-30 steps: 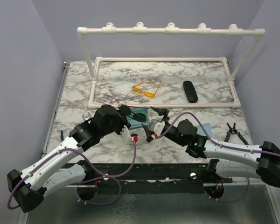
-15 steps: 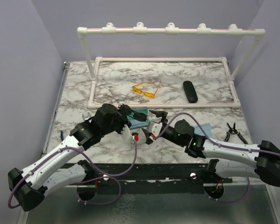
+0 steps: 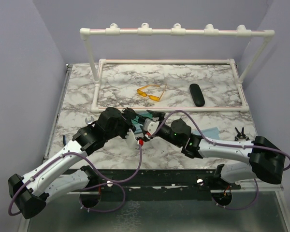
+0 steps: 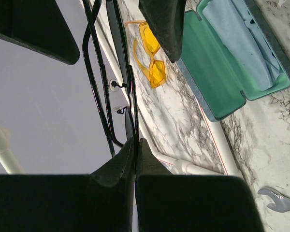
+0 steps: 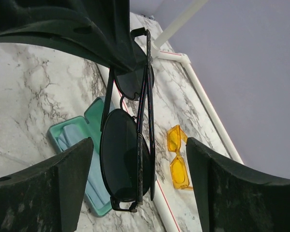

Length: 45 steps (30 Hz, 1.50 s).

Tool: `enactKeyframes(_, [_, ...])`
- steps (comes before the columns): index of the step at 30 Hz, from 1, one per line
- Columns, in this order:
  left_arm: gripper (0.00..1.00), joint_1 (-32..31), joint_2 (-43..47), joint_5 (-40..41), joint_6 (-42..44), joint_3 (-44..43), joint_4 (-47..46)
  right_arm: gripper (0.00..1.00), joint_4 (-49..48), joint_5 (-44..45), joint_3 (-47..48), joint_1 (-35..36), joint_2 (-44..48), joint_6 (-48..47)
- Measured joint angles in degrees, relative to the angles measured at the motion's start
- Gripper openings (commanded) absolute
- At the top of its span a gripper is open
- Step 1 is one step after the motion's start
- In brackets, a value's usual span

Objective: Organize the sunglasses
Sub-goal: Fold the sunglasses at the center of the board.

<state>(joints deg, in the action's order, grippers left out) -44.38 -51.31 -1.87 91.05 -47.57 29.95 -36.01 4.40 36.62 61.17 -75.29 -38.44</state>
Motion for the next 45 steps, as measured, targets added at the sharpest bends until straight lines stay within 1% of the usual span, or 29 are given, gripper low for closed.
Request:
enactKeyframes(3, [0.00,0.0,0.0,0.0,-0.1,0.0,0.0,0.76,0.0,0.2,0.0,0.0,-0.6,-0.2])
enactKeyframes(7, [0.00,0.0,0.0,0.0,-0.7,0.0,0.0,0.60,-0.2,0.8,0.0,0.0,-1.0,-0.8])
enactKeyframes(11, [0.00,0.0,0.0,0.0,-1.1,0.0,0.0,0.48,-0.4,0.9,0.0,0.0,-1.1,-1.6])
enactKeyframes(16, [0.00,-0.2,-0.2,0.0,-1.8,-0.6,0.3,0.45,-0.4,0.9,0.0,0.0,-1.1,-2.2])
enactKeyframes(21, [0.00,-0.4,-0.3,-0.1,-2.9,-1.7,0.3,0.36,-0.6,1.0,0.0,0.0,-1.0,-2.3])
enactKeyframes(23, [0.00,-0.4,-0.4,-0.2,-3.3,-1.7,0.8,0.36,-0.6,1.0,0.0,0.0,-0.9,-2.3])
enactKeyframes(26, [0.00,-0.4,-0.4,-0.3,-3.8,-1.9,1.1,0.39,-0.5,1.0,0.0,0.0,-0.7,-2.4])
enactKeyframes(27, [0.00,-0.4,-0.4,-0.3,-3.9,-1.9,1.2,0.39,-0.5,1.0,0.0,0.0,-0.5,-2.6])
enactKeyframes(28, [0.00,-0.5,-0.4,-0.3,-3.9,-1.9,1.2,0.38,-0.4,1.0,0.0,0.0,-0.4,-2.6])
enactKeyframes(35, [0.00,-0.6,-0.7,-0.3,-4.3,-2.5,1.6,0.22,0.1,0.9,0.0,0.0,-0.1,-4.3])
enactKeyframes(39, [0.00,-0.7,-0.7,-0.3,-4.5,-2.5,2.1,0.21,0.6,0.7,0.0,0.0,-0.1,-4.5])
enactKeyframes(40, [0.01,-0.7,-0.7,-0.3,-4.5,-2.5,2.2,0.21,0.8,0.7,0.0,0.0,-0.1,-4.5])
enactKeyframes(42, [0.12,-0.7,-0.7,-0.3,-4.5,-2.5,2.5,0.20,1.1,0.7,0.0,0.0,-0.1,-4.2])
enactKeyframes(44, [0.25,-0.7,-0.7,-0.3,-4.8,-2.5,2.6,0.16,1.4,0.7,0.0,0.0,-0.1,-3.4])
enactKeyframes(45, [0.29,-0.8,-0.7,-0.3,-4.9,-2.5,2.6,0.16,1.5,0.7,0.0,0.0,0.0,-2.9])
